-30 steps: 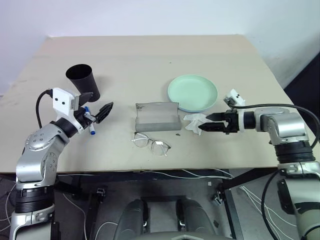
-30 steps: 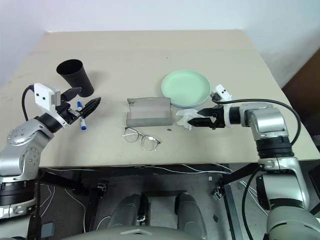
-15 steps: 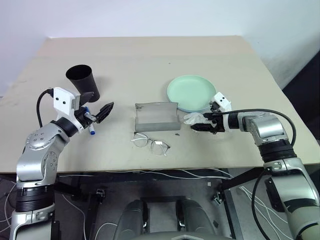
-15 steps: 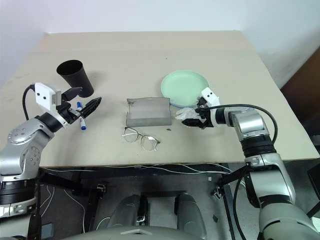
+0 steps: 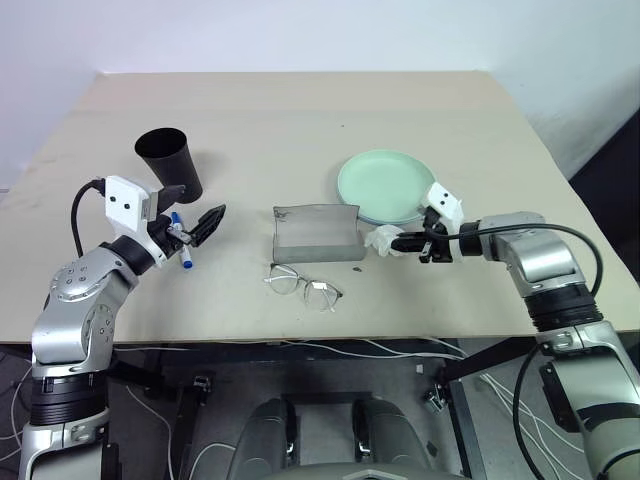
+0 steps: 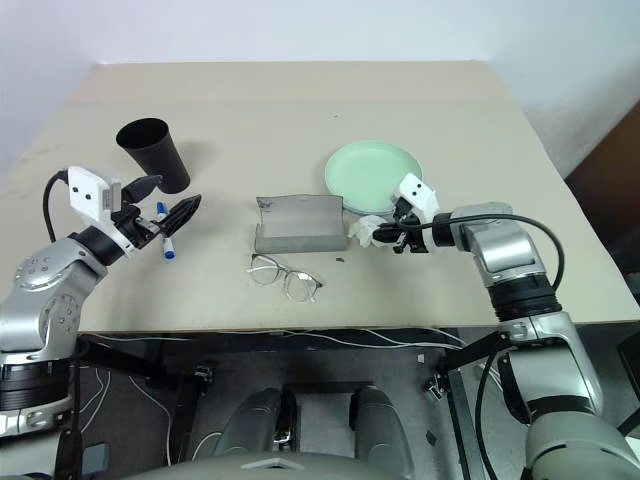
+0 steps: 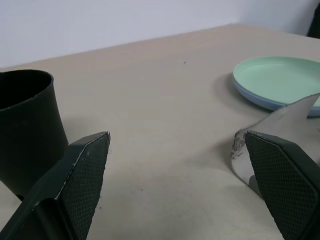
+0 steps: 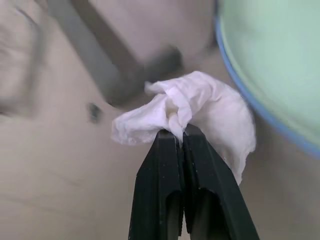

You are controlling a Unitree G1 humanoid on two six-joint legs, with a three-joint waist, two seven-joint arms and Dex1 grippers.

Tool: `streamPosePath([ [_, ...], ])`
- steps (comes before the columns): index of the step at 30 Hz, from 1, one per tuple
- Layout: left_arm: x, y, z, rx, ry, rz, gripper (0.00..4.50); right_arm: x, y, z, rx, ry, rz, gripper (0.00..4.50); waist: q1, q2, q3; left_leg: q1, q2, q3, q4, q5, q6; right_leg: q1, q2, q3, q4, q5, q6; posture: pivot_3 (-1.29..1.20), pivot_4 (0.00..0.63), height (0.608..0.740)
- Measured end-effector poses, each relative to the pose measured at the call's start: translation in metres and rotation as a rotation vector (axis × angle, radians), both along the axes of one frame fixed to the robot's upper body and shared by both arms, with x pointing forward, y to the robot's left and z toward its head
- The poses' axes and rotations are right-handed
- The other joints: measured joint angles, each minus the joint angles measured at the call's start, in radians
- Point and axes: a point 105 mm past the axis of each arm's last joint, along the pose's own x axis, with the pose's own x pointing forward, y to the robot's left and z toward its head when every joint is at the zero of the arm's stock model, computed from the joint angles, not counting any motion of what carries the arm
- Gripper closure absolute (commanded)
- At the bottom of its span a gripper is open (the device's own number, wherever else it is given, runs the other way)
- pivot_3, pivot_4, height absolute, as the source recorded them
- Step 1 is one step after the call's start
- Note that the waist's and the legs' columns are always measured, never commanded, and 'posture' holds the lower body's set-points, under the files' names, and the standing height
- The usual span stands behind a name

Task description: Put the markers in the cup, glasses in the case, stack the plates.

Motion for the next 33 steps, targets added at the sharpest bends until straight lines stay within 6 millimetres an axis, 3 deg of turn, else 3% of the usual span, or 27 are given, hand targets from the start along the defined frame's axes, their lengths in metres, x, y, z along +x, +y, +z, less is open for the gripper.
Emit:
streamPosePath([
  [4,-0.001,0.003,-0.001,0.008,0.005,0.007,0.00,0.004,-0.007,0.041,0.084,-0.088,0.013,4.46,-0.002,0.000,0.000,0.000,0.000,0.000,0.000,0.000,0.000,0.000,0.000,0.000,0.000,0.000,0.000,0.00,0.150,0.740],
  [9,-0.002,0.005,-0.003,0.003,0.023,0.012,0.00,0.045,-0.013,0.073,0.127,-0.198,-0.138,4.46,-0.008,0.000,0.000,0.001,0.001,0.000,0.000,0.000,0.000,0.000,0.000,0.000,0.000,0.000,-0.001,0.00,0.150,0.740],
  [12,-0.004,0.003,-0.006,0.004,0.033,0.007,0.00,0.072,-0.007,0.062,0.101,-0.168,-0.256,4.46,-0.008,0.000,0.000,0.000,0.001,0.001,-0.001,0.000,0.000,-0.002,0.000,0.001,0.000,0.000,-0.001,0.00,0.150,0.740],
  [16,-0.005,-0.001,-0.009,-0.004,0.035,0.004,0.00,0.094,-0.001,0.034,0.064,-0.086,-0.404,4.46,-0.004,0.000,0.000,-0.003,0.000,0.002,-0.001,0.000,0.000,-0.003,-0.001,0.001,-0.001,0.000,-0.001,0.00,0.150,0.740],
  [19,-0.010,-0.004,-0.017,-0.002,0.065,-0.006,0.00,0.099,-0.005,0.017,0.023,-0.043,-0.499,3.82,-0.002,0.000,0.000,-0.005,-0.001,0.002,-0.002,-0.001,0.001,-0.004,-0.002,0.000,-0.003,0.000,-0.001,0.00,0.150,0.740],
  [21,-0.012,-0.006,-0.021,-0.003,0.080,-0.013,0.00,0.100,-0.007,0.013,0.019,-0.035,-0.522,3.15,-0.003,0.000,0.000,-0.005,-0.001,0.002,-0.002,-0.001,0.001,-0.004,-0.003,0.000,-0.003,0.000,-0.001,0.00,0.150,0.740],
  [30,-0.033,-0.024,-0.032,-0.034,0.174,-0.138,0.00,0.101,-0.002,0.021,-0.005,-0.080,-0.480,0.12,-0.010,0.001,0.000,-0.003,0.001,0.000,-0.002,0.000,0.000,-0.004,-0.002,0.000,0.000,0.000,-0.001,0.00,0.150,0.740],
  [33,-0.041,-0.027,-0.031,-0.017,0.203,-0.197,0.00,0.099,0.002,0.031,0.047,-0.075,-0.422,0.05,-0.010,0.002,0.001,-0.003,0.000,0.001,-0.002,0.000,0.000,-0.004,-0.002,0.000,-0.001,0.000,-0.001,0.00,0.150,0.740],
])
